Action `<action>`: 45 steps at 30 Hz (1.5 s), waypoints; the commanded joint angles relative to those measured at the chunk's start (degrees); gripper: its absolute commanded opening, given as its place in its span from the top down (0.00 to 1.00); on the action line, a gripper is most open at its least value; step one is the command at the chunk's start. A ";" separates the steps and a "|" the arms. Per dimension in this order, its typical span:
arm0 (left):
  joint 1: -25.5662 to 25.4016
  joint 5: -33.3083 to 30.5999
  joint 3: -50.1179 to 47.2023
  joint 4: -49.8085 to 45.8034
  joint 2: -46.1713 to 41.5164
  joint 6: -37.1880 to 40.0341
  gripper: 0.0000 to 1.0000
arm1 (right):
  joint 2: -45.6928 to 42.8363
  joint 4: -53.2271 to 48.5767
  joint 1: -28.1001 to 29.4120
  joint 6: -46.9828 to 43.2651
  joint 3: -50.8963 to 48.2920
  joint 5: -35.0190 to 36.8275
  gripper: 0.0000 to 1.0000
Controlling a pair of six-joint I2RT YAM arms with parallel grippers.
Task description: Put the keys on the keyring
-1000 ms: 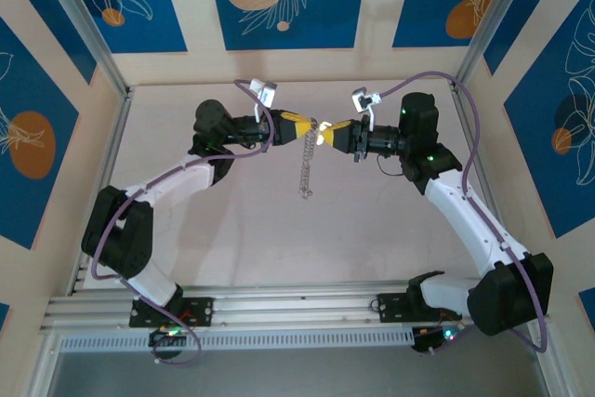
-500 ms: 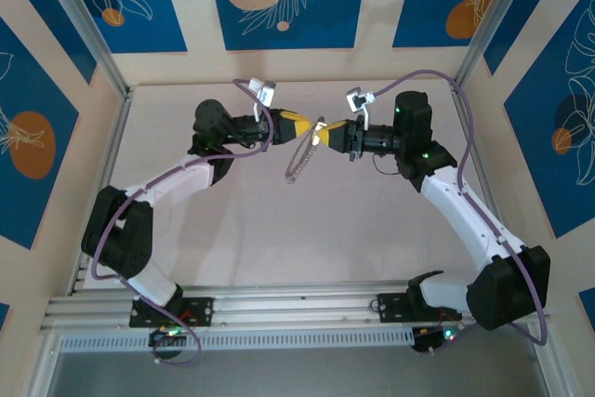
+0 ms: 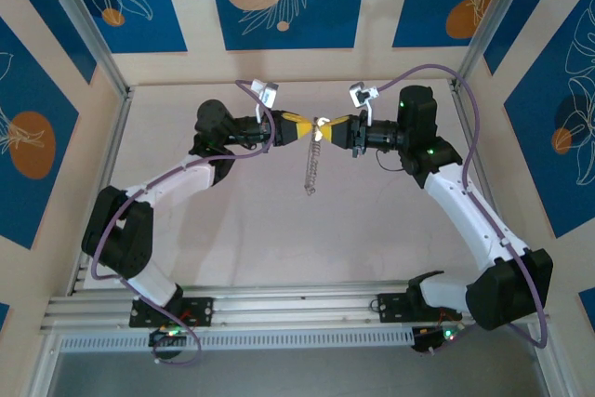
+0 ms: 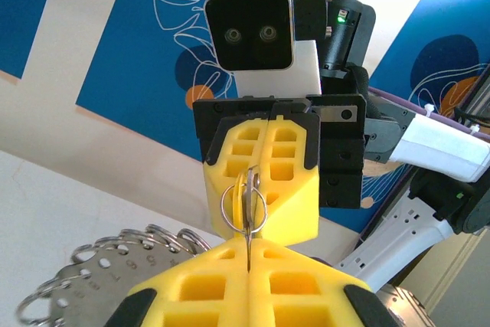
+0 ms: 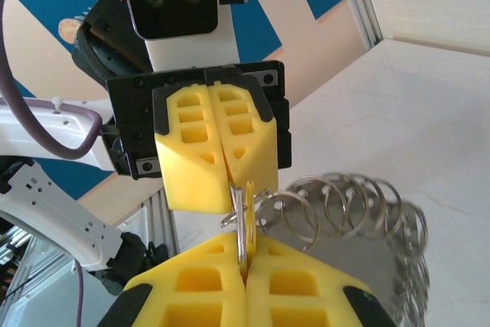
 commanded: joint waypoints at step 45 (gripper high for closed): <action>4.11 -14.53 -10.74 -24.36 -19.06 18.28 0.45 | 35.92 9.00 -2.81 6.72 9.08 0.56 1.00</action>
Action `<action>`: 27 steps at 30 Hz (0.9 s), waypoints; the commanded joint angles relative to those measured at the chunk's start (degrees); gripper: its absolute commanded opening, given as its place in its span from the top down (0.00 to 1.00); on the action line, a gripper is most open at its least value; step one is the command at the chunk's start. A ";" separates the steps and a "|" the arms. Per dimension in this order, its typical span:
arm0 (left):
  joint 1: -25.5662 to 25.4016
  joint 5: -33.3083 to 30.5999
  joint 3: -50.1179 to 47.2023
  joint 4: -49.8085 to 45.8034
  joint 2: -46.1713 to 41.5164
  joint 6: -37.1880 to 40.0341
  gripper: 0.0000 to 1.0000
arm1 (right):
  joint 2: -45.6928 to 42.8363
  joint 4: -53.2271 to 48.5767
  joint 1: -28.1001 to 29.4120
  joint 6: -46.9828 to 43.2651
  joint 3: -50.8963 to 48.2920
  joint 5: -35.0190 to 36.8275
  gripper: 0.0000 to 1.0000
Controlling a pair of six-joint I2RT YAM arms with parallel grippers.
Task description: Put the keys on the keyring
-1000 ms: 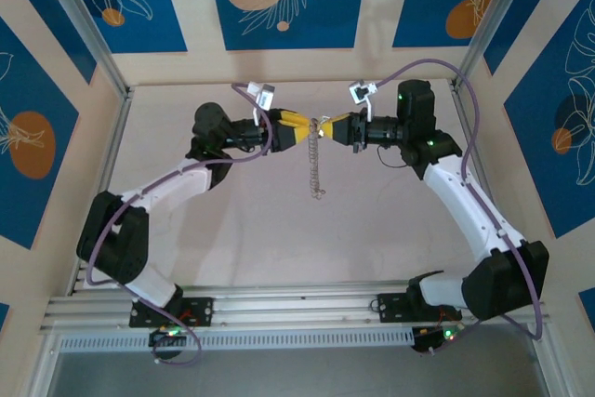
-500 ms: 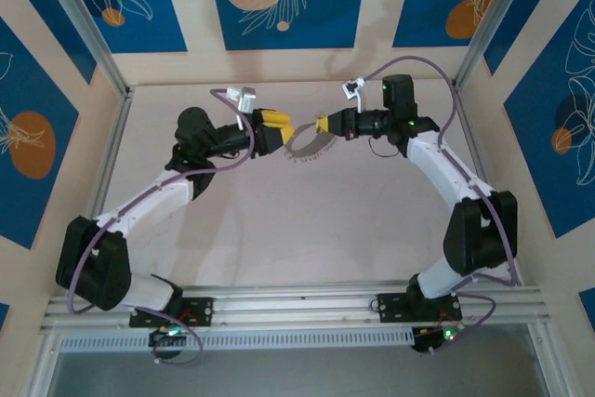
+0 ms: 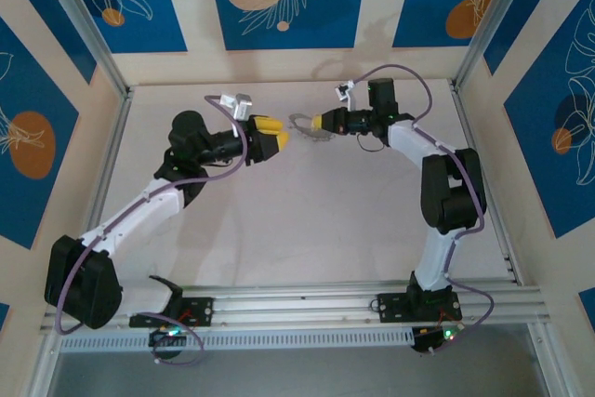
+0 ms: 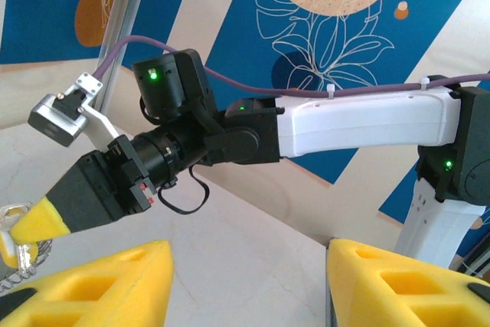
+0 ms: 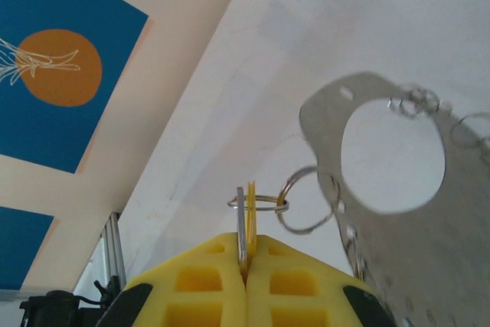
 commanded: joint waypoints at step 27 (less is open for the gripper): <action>0.40 -0.84 -3.17 3.42 1.40 -2.80 0.45 | 0.06 10.89 11.16 15.60 -21.55 9.95 1.00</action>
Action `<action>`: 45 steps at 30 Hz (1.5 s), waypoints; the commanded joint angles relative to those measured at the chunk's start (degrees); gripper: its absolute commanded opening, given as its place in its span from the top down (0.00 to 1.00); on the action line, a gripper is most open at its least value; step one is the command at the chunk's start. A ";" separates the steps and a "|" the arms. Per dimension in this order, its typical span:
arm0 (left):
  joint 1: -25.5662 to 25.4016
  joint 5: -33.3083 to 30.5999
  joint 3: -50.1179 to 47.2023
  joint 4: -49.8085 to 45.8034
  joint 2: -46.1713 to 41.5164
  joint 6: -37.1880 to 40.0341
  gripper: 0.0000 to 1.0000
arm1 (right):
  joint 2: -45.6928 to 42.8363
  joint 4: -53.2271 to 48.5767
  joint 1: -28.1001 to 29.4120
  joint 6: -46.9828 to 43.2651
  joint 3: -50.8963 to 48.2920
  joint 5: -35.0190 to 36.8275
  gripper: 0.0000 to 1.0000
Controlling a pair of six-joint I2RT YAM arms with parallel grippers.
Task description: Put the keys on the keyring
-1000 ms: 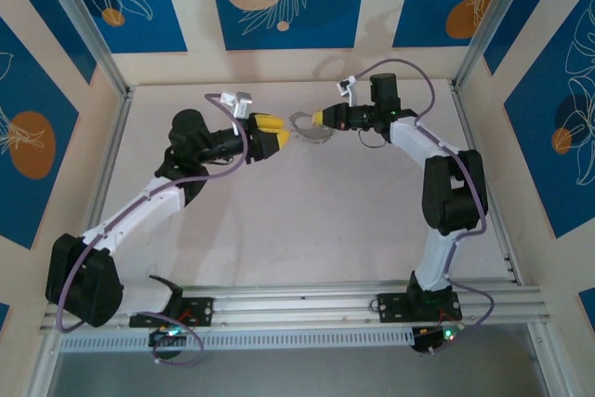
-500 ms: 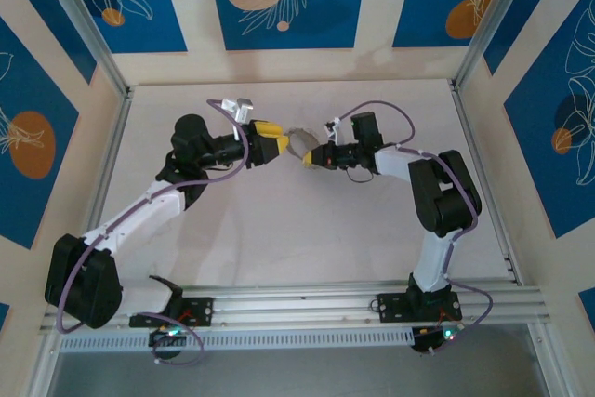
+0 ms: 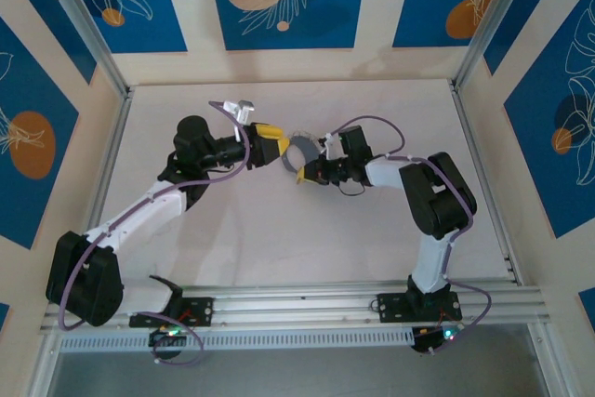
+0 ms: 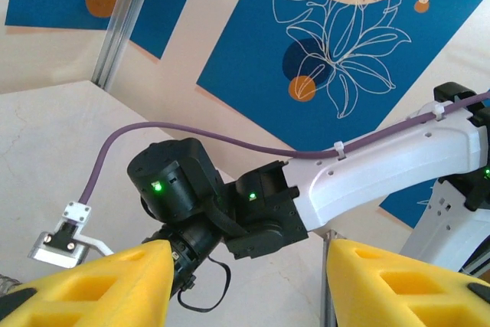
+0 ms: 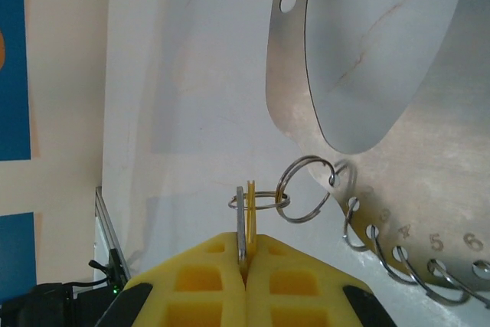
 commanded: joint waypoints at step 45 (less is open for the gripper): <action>8.24 -56.54 -18.17 -7.15 -16.47 33.62 0.00 | -38.48 -9.92 -23.78 -7.41 -12.29 39.55 0.01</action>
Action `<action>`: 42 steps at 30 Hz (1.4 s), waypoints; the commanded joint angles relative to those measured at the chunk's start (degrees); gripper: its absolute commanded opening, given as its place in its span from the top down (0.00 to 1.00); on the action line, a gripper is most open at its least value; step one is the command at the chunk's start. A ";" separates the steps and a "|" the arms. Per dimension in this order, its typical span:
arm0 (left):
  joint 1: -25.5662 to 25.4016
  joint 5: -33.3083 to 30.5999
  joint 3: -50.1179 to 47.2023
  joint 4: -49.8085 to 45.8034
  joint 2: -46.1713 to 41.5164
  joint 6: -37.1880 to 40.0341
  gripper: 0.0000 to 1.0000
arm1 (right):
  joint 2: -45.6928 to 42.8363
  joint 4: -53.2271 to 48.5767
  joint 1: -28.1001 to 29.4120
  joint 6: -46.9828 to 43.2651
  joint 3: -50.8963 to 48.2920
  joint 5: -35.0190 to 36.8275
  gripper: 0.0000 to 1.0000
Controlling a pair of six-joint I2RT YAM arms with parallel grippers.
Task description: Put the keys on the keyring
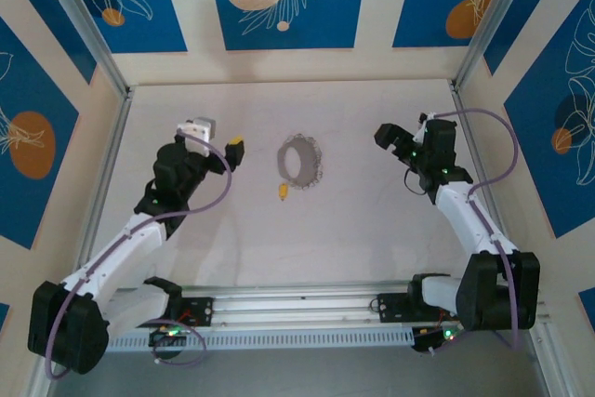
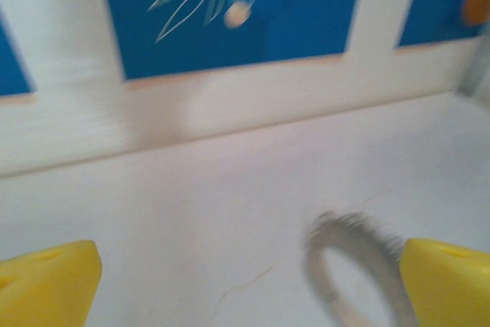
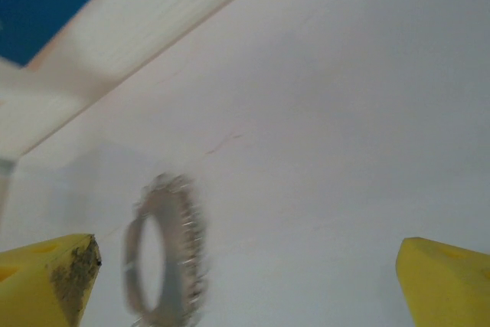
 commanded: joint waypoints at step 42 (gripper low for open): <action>16.89 5.88 -13.31 33.46 29.90 4.79 0.00 | 18.24 49.60 -0.21 -28.64 -20.96 -0.21 0.01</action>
